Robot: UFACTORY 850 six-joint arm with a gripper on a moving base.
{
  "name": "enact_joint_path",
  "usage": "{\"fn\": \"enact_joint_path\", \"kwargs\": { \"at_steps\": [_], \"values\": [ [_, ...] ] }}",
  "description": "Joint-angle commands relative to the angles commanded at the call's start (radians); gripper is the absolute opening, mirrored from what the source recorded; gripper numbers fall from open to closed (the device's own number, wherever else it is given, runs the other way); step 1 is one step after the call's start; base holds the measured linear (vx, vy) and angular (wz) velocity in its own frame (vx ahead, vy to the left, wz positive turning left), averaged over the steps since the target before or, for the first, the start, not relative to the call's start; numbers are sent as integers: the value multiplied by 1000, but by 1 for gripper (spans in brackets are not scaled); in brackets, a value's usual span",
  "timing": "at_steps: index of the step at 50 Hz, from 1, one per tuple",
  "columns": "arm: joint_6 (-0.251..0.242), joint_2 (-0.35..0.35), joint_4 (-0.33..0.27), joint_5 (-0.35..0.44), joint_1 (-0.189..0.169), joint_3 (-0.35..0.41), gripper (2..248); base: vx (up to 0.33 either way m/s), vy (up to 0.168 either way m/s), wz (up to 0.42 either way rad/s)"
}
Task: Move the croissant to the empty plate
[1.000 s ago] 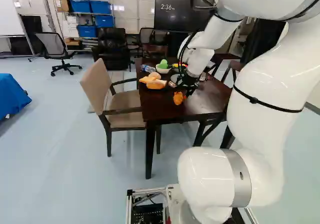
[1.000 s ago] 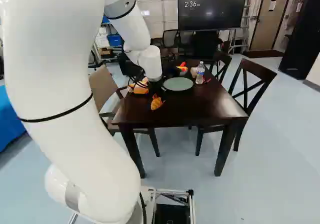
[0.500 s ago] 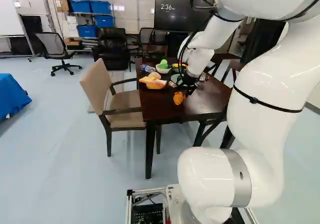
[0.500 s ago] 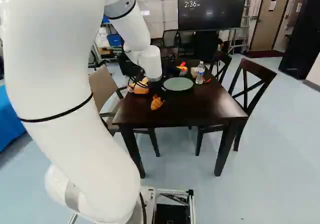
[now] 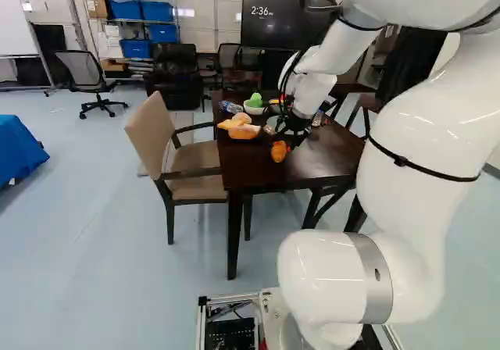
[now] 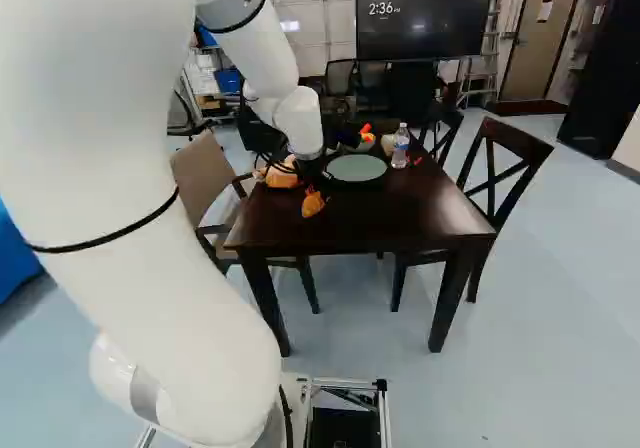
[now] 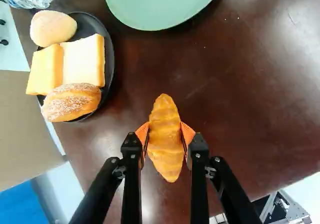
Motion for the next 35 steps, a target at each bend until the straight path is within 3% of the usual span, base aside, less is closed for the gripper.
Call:
{"fn": "enact_joint_path", "kwargs": {
  "at_steps": [22, 35],
  "values": [
    [0, 71, 0, 0, -2, 12, 106, 0, 0, 0],
    [0, 65, 0, 0, -22, -31, 106, 0, 0, 0]
  ]
}}
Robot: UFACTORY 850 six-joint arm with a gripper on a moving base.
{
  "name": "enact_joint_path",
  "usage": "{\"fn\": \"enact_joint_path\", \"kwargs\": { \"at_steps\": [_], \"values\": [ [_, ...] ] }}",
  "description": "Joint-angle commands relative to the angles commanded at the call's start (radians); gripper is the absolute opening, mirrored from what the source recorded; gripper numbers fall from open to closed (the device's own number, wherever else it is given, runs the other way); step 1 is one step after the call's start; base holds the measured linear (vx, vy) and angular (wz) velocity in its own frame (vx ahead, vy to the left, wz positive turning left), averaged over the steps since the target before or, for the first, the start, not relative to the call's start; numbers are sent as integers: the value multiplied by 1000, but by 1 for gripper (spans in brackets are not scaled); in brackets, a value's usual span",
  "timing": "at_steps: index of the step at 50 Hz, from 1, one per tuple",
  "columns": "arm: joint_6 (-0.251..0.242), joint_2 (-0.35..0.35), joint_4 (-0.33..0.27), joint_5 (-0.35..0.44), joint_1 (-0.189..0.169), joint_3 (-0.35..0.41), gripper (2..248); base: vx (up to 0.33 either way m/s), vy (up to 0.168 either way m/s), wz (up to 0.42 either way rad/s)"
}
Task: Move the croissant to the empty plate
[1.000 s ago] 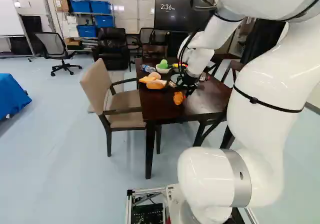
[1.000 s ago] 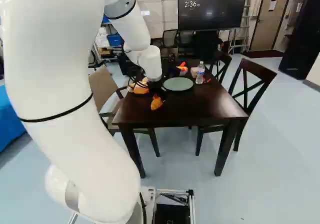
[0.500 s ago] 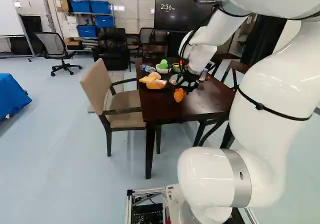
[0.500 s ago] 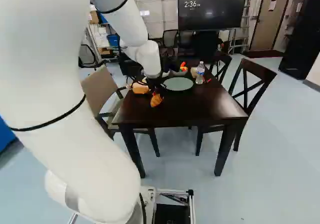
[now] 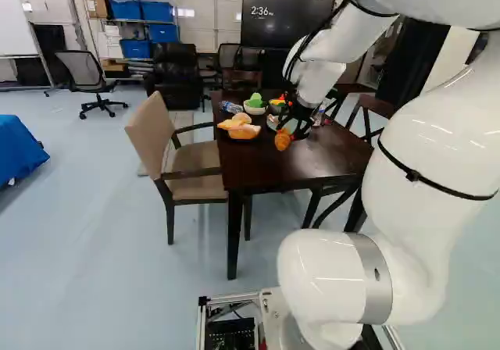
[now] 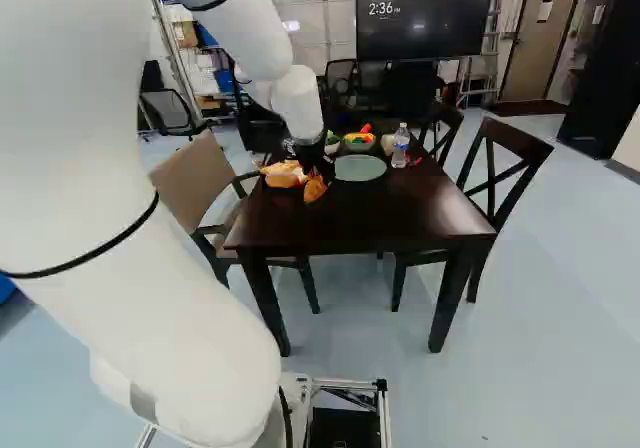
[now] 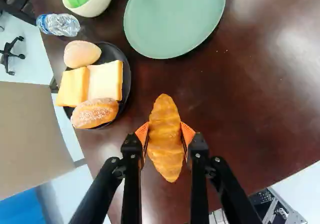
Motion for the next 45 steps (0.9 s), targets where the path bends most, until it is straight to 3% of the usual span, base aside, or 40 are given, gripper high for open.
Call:
{"fn": "enact_joint_path", "kwargs": {
  "at_steps": [45],
  "values": [
    [0, -108, 0, 0, -63, -228, 106, 0, 0, 0]
  ]
}}
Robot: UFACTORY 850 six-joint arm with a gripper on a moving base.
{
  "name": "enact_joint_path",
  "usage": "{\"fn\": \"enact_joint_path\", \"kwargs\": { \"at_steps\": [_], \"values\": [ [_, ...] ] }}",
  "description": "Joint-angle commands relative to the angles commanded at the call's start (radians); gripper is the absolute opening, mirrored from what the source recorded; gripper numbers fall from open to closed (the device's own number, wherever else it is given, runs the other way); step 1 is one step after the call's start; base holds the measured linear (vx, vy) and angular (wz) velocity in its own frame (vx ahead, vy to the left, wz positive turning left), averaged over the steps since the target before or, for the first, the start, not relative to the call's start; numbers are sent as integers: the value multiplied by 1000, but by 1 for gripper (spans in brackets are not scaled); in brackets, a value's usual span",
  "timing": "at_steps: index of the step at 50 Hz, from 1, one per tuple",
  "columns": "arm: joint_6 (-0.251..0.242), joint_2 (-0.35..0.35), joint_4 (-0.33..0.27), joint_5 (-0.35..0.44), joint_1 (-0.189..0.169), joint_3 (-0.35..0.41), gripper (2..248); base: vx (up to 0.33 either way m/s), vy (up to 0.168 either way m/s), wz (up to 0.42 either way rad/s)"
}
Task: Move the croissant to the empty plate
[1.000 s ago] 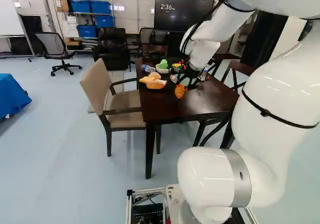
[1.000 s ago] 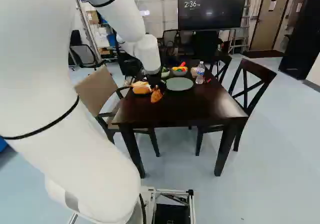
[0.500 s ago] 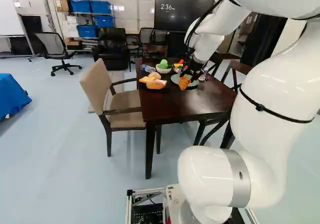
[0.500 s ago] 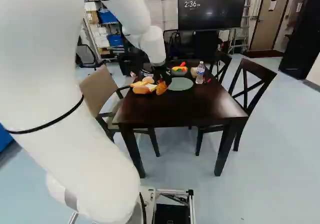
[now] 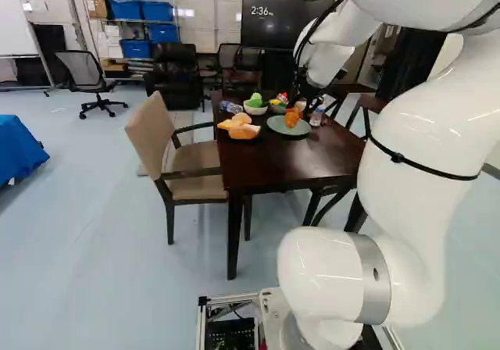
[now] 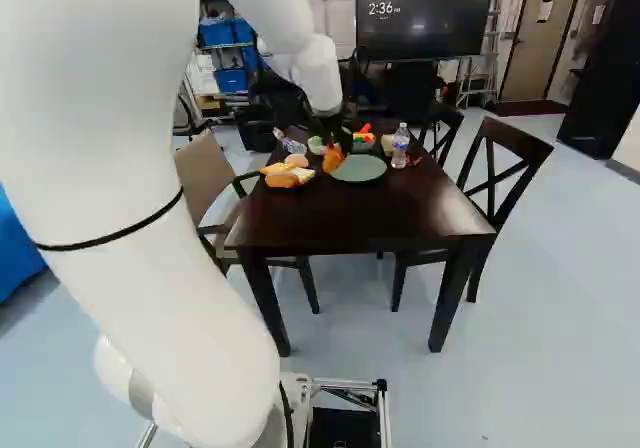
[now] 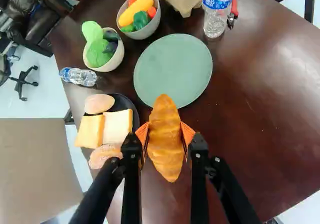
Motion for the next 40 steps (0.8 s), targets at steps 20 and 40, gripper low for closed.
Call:
{"fn": "enact_joint_path", "kwargs": {
  "at_steps": [20, 40],
  "values": [
    [0, -101, 0, 0, -9, -113, 106, 0, 0, 0],
    [0, -202, 0, 0, -7, -228, 106, 0, 0, 0]
  ]
}}
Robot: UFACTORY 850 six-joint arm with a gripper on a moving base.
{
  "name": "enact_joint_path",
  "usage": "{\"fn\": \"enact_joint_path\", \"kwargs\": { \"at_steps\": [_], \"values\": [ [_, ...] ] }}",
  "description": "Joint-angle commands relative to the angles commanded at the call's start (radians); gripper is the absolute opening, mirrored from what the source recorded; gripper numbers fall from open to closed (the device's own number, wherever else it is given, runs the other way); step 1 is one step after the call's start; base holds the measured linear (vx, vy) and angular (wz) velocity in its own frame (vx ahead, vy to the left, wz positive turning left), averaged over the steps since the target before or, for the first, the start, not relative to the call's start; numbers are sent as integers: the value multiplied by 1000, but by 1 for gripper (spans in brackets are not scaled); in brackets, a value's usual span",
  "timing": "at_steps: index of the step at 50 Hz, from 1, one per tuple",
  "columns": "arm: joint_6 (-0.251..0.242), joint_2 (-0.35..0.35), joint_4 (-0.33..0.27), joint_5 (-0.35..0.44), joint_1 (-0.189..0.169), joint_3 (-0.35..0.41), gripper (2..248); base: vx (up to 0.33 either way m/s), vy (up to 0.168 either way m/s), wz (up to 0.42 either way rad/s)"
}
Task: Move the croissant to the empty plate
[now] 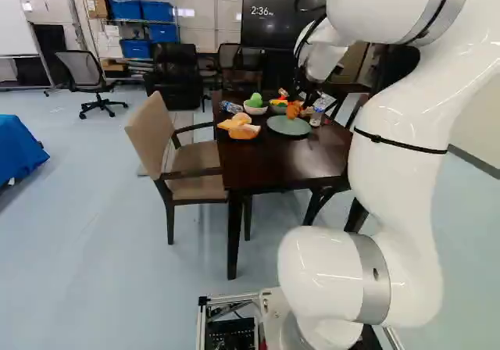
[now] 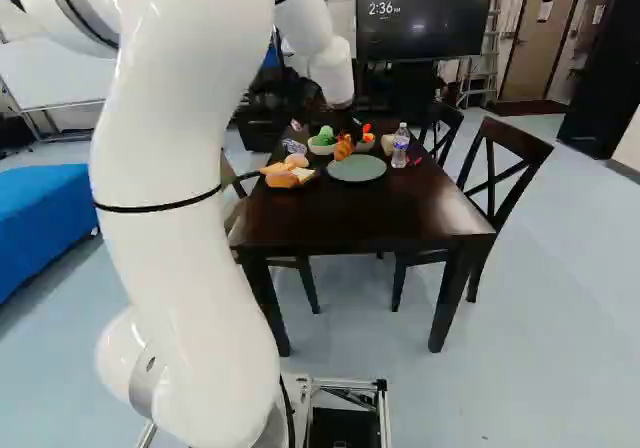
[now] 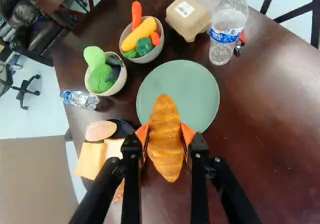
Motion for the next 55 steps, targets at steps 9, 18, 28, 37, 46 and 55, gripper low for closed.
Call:
{"fn": "enact_joint_path", "kwargs": {
  "at_steps": [9, 18, 28, 37, 46, 55],
  "values": [
    [0, -58, 0, 0, 1, -53, 106, 0, 0, 0],
    [0, -112, 0, 0, 2, -98, 106, 0, 0, 0],
    [0, -162, 0, 0, 2, -138, 106, 0, 0, 0],
    [0, -203, 0, 0, 1, -168, 106, 0, 0, 0],
    [0, -222, 0, 0, 1, -170, 106, 0, 0, 0],
    [0, -241, 0, 0, 1, -174, 106, 0, 0, 0]
  ]
}}
